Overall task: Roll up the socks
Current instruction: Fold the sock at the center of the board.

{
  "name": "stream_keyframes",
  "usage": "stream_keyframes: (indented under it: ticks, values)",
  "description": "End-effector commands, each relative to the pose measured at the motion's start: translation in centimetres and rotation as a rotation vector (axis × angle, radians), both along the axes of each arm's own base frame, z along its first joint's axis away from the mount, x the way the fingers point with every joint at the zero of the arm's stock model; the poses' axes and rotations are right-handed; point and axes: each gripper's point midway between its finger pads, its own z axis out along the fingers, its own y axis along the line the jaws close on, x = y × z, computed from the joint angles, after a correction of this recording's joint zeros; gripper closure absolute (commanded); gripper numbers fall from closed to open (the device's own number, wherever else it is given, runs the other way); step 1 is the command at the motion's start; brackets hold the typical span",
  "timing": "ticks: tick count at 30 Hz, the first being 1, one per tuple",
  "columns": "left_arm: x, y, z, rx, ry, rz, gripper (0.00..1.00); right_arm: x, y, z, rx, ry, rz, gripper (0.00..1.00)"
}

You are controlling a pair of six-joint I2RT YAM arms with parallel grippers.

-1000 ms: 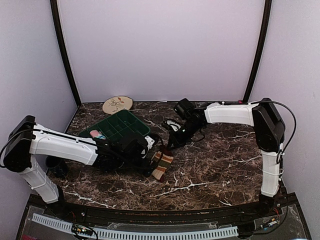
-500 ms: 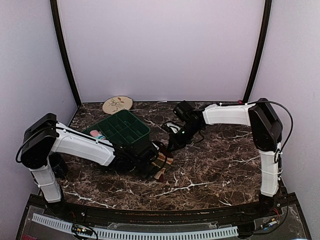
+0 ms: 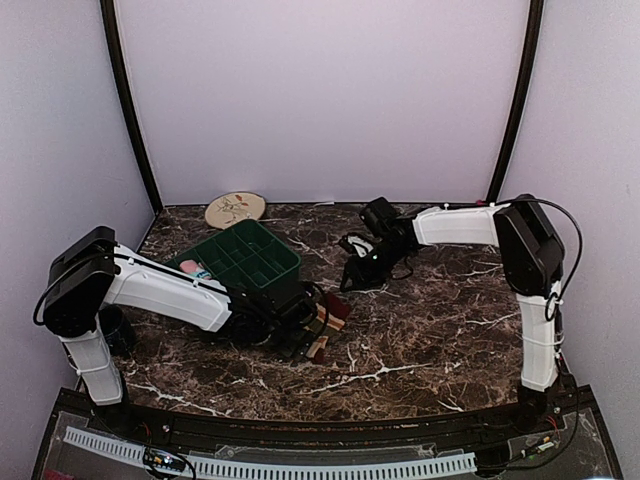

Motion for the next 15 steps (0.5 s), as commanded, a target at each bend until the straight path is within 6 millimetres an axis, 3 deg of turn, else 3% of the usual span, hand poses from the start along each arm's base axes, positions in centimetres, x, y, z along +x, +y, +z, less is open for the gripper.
stream_keyframes:
  ticks: [1, 4, 7, 15]
  values:
    - [-0.9, 0.7, -0.6, 0.037, 0.051, 0.015, 0.06, 1.6, 0.0, 4.3, 0.084, -0.119, -0.073, 0.59]
    - [-1.1, 0.6, -0.8, 0.032, 0.067, 0.021, 0.06, 0.6, 0.0, 6.2, 0.167, -0.115, -0.110, 0.60]
    - [-1.3, 0.6, -0.9, 0.021, 0.081, 0.031, 0.06, -1.4, 0.8, 7.6, 0.325, -0.060, -0.141, 0.70]
    - [-1.6, 0.8, -0.8, 0.014, 0.097, 0.038, 0.06, -7.7, 3.2, 6.4, 0.602, 0.171, -0.193, 0.91]
